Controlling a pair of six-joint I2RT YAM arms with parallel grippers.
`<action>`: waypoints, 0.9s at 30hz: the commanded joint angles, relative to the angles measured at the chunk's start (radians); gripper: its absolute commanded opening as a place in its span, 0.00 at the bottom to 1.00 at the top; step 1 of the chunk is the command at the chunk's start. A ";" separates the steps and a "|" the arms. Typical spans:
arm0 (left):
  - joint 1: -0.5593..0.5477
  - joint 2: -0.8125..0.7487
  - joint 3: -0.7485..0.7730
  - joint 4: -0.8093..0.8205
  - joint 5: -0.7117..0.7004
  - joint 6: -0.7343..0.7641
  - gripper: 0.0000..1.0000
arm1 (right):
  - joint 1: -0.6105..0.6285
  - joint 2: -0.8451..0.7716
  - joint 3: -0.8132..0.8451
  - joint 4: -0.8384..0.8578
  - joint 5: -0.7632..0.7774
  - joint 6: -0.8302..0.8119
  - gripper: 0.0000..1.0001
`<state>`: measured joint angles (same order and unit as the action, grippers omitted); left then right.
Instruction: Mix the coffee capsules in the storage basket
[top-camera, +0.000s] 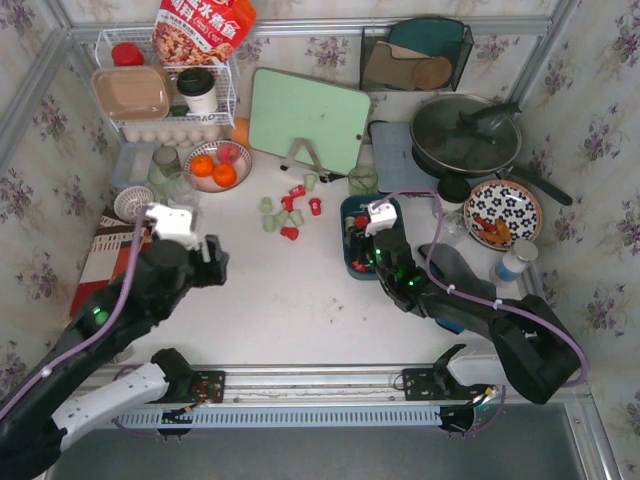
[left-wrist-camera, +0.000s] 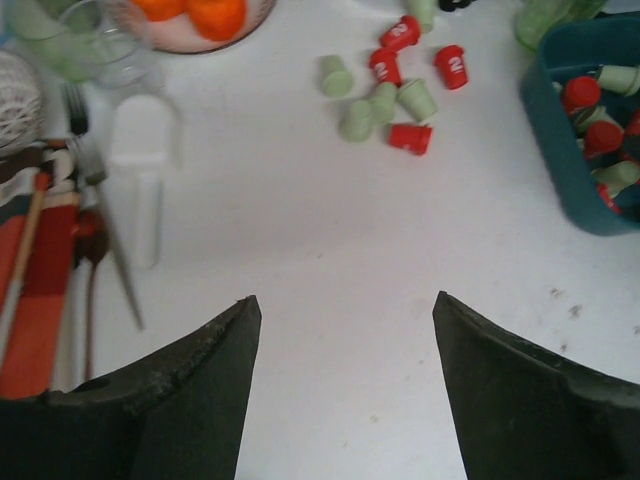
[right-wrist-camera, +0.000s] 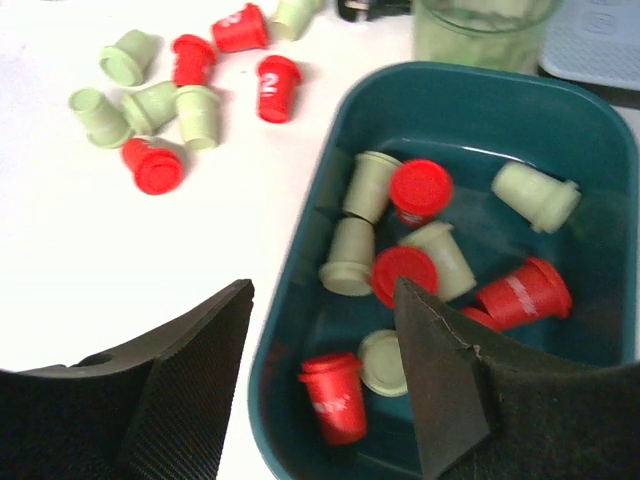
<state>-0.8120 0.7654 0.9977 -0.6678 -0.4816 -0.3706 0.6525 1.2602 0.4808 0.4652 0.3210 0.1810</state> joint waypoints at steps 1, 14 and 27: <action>0.000 -0.161 0.000 -0.251 -0.073 0.048 0.74 | 0.004 0.065 0.080 0.003 -0.142 -0.053 0.65; 0.003 -0.566 -0.191 -0.180 -0.064 0.167 1.00 | 0.028 0.536 0.554 -0.159 -0.339 -0.106 0.57; 0.013 -0.504 -0.172 -0.215 -0.010 0.162 0.99 | 0.086 0.867 0.959 -0.365 -0.292 -0.157 0.49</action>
<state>-0.8021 0.2584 0.8173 -0.8879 -0.5114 -0.2192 0.7368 2.0777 1.3769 0.1852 -0.0021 0.0460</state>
